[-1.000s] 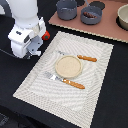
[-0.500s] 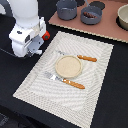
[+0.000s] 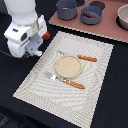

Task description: Place the fish, sausage, and tomato into the frying pan.

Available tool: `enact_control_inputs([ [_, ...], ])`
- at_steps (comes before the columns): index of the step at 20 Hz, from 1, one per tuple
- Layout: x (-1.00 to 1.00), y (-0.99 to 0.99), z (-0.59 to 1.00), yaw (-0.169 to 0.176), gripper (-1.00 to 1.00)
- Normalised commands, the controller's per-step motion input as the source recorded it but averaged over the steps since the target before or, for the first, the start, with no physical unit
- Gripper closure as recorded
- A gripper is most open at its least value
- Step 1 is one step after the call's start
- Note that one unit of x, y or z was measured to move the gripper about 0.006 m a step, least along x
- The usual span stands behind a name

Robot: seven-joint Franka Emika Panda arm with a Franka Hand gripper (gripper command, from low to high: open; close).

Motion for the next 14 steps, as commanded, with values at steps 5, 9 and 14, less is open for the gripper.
enact_control_inputs([
  [5,0.99,0.46,1.00,0.000,1.00],
  [9,0.78,0.68,0.88,0.000,1.00],
  [14,0.68,0.74,0.62,0.000,1.00],
])
